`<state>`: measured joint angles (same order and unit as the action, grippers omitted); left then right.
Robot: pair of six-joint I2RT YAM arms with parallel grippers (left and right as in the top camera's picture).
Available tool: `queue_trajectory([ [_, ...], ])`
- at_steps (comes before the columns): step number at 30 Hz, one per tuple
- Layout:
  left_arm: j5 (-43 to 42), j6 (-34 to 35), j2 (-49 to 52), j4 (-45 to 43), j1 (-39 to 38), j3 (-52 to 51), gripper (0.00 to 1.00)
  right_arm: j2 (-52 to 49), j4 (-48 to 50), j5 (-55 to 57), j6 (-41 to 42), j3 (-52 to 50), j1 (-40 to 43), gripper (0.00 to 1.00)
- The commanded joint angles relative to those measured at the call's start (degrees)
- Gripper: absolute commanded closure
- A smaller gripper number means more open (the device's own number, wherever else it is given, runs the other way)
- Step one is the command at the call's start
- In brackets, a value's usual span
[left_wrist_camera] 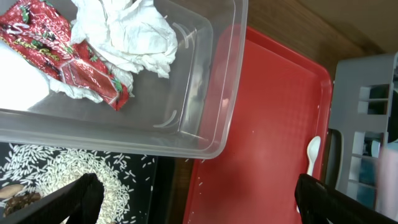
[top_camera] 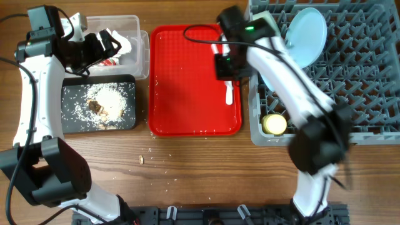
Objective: Sort waste into correct bins and load items into the dishwasher rack
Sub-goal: 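Carry the white fork into the dish rack and release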
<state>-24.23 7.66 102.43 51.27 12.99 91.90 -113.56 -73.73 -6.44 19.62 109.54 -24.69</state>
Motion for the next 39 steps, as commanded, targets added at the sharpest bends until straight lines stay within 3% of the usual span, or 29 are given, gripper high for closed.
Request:
queue_trajectory([
  [1,0.1,0.3,-0.6,0.0,0.3,0.8,0.0,12.0,-8.3,10.2,2.5,2.1,2.2,0.96],
  [8,0.1,0.3,-0.6,0.0,0.3,0.8,0.0,23.2,-15.6,16.3,6.6,-5.1,3.8,0.96],
  [14,0.1,0.3,-0.6,0.0,0.3,0.8,0.0,29.5,-9.4,17.9,9.9,-23.6,11.2,0.96],
  [20,0.1,0.3,-0.6,0.0,0.3,0.8,0.0,28.8,-2.0,9.7,-4.9,-28.4,23.9,0.96],
  [26,0.1,0.3,-0.6,0.0,0.3,0.8,0.0,25.0,-1.0,9.6,-9.1,-29.6,27.1,0.94],
  [28,0.1,0.3,-0.6,0.0,0.3,0.8,0.0,24.4,-0.5,9.2,-9.0,-29.6,27.1,0.75],
  [29,0.1,0.3,-0.6,0.0,0.3,0.8,0.0,24.4,-0.2,8.9,-8.9,-29.6,27.1,0.69],
  [33,0.1,0.3,-0.6,0.0,0.3,0.8,0.0,24.5,0.2,6.0,-9.1,-28.2,27.0,0.63],
  [39,0.1,0.3,-0.6,0.0,0.3,0.8,0.0,24.5,3.0,-5.7,-9.3,-16.9,21.9,0.51],
])
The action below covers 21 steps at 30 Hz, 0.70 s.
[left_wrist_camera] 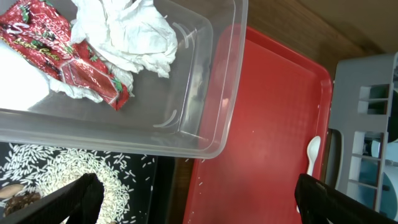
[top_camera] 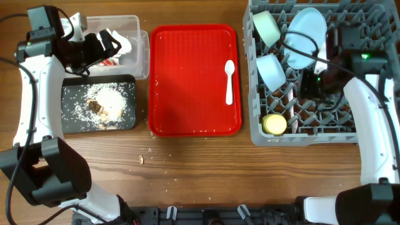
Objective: Sort waste into correct bins and load items into the dishwasher rack
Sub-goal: 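Carry the white fork into the dish rack and release, then reach right gripper back to the red tray and grasp white spoon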
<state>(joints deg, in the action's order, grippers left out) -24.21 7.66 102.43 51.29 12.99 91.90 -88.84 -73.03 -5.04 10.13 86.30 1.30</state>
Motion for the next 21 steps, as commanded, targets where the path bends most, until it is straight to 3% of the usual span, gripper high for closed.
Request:
queue_trajectory([
  [1,0.1,0.3,-0.6,0.0,0.3,0.8,0.0,-0.3,4.2,-6.5,3.3,8.1,-6.8,0.44],
  [3,0.1,0.3,-0.6,0.0,0.3,0.8,0.0,-2.6,7.4,-5.6,8.2,12.3,-12.6,0.4],
  [6,0.1,0.3,-0.6,0.0,0.3,0.8,0.0,-12.6,4.3,-4.6,9.6,21.9,-17.9,0.39],
  [10,0.1,0.3,-0.6,0.0,0.3,0.8,0.0,-33.6,-0.4,-2.7,11.2,36.8,-21.4,0.41],
  [14,0.1,0.3,-0.6,0.0,0.3,0.8,0.0,-40.9,2.3,-1.0,12.4,36.8,-21.8,0.49],
  [21,0.1,0.3,-0.6,0.0,0.3,0.8,0.0,-47.8,3.9,5.5,15.3,36.8,-24.2,0.5],
])
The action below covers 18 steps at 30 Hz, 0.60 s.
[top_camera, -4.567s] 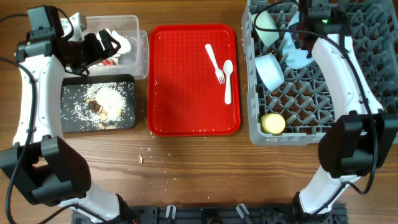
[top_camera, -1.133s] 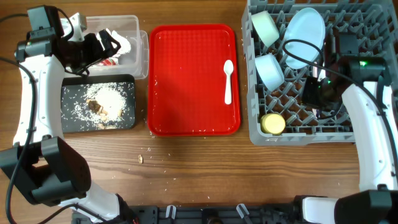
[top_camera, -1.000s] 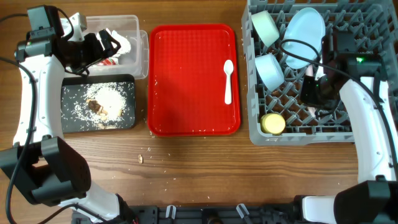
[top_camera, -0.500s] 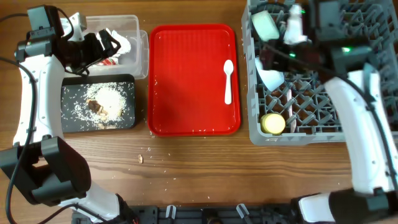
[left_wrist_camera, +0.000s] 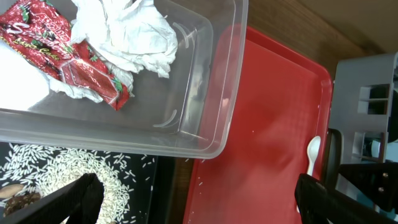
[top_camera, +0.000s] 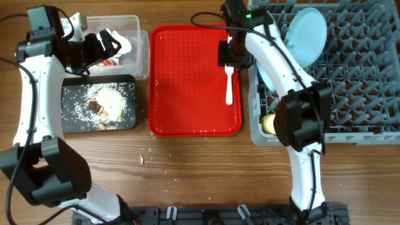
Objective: Sort waste into correct bins and load items into the dishwasher rack
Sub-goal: 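Reach right gripper back to the red tray and grasp white spoon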
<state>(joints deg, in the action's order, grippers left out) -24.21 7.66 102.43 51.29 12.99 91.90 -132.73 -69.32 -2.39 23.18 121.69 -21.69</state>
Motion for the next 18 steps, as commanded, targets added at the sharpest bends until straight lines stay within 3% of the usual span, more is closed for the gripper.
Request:
queue_trajectory([
  [1,0.1,0.3,-0.6,0.0,0.3,0.8,0.0,-5.0,0.0,2.8,2.9,1.4,-1.3,0.5],
  [10,0.1,0.3,-0.6,0.0,0.3,0.8,0.0,-10.3,-1.0,2.4,6.8,1.4,-1.3,0.58],
  [14,0.1,0.3,-0.6,0.0,0.3,0.8,0.0,-10.6,-1.0,1.4,6.8,1.2,-1.3,0.76],
  [17,0.1,0.3,-0.6,0.0,0.3,0.8,0.0,-11.3,-1.2,-0.2,6.7,1.2,-1.3,0.95],
  [18,0.1,0.3,-0.6,0.0,0.3,0.8,0.0,-11.3,-1.2,-0.2,6.7,1.2,-1.3,0.95],
])
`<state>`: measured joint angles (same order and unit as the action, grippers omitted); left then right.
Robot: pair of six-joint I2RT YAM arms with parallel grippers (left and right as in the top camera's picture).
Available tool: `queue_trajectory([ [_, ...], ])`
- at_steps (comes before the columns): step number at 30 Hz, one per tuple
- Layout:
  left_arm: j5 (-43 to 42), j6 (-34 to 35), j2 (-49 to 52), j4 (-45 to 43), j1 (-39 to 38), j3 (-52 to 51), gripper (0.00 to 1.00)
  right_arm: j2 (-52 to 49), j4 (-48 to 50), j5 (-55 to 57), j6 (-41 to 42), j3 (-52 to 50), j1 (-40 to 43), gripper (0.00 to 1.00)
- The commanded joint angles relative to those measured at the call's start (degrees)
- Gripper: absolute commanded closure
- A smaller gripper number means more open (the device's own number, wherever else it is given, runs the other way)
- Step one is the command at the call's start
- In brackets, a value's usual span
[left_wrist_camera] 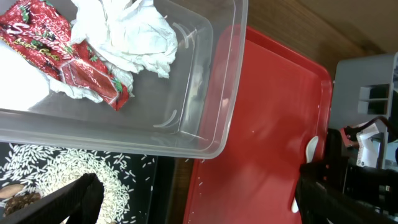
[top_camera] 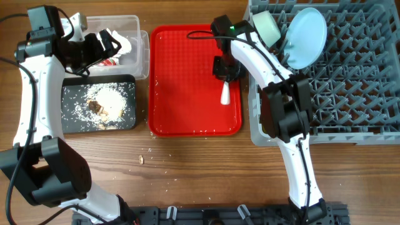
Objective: Sort waste into correct bins and load items into the dishwasher rack
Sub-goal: 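Reach right gripper back to the red tray and grasp white spoon, then carry the white spoon into the dish rack and release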
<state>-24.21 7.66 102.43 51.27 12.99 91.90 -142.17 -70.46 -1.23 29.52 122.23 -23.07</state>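
Note:
A white spoon (top_camera: 224,94) lies aslant on the right side of the red tray (top_camera: 187,81); the left wrist view shows the spoon (left_wrist_camera: 309,148) beside the dark right gripper. My right gripper (top_camera: 226,67) sits low over the spoon's upper half and looks shut on it. My left gripper (top_camera: 103,44) hovers open and empty over the clear bin (top_camera: 134,37). That bin (left_wrist_camera: 205,93) holds white tissue (left_wrist_camera: 134,31) and a red wrapper (left_wrist_camera: 56,53). The grey dishwasher rack (top_camera: 350,94) stands at the right.
A black tray (top_camera: 100,103) with rice and food scraps lies below the bin. The rack holds a pale blue plate (top_camera: 306,34) and a greenish bowl (top_camera: 265,25). Crumbs (top_camera: 140,159) dot the wooden table in front of the trays.
My right gripper has moved down from the spoon's bowl end onto its upper half. The spoon's handle end now sits slightly further left. The left arm has not moved.
My right gripper was over the tray's upper right by the spoon. Then it was over the rack, with the spoon lying free on the tray. It then stood at the spoon's bowl end, and now rests on the spoon. My left gripper stayed open over the bin throughout.

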Motion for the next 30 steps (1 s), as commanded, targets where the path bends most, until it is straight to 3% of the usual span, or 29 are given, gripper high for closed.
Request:
queue_trajectory([
  [1,0.1,0.3,-0.6,0.0,0.3,0.8,0.0,-1.7,-0.1,-1.4,0.1,0.7,0.0,0.96],
  [6,0.1,0.3,-0.6,0.0,0.3,0.8,0.0,4.8,-2.8,-2.0,-3.7,0.8,0.2,0.96],
  [13,0.1,0.3,-0.6,0.0,0.3,0.8,0.0,29.6,-14.5,-1.9,-9.4,0.8,0.4,0.96],
  [17,0.1,0.3,-0.6,0.0,0.3,0.8,0.0,39.1,-21.7,3.9,-9.2,0.2,4.2,0.96],
  [22,0.1,0.3,-0.6,0.0,0.3,0.8,0.0,46.6,-21.7,4.5,-10.0,-9.9,14.6,0.96],
  [25,0.1,0.3,-0.6,0.0,0.3,0.8,0.0,47.4,-20.5,9.3,-10.0,-21.6,20.1,0.96],
  [27,0.1,0.3,-0.6,0.0,0.3,0.8,0.0,47.3,-12.4,9.6,-12.1,-31.9,23.4,0.96],
  [30,0.1,0.3,-0.6,0.0,0.3,0.8,0.0,46.9,-5.2,9.5,-14.7,-38.9,25.2,0.96],
])
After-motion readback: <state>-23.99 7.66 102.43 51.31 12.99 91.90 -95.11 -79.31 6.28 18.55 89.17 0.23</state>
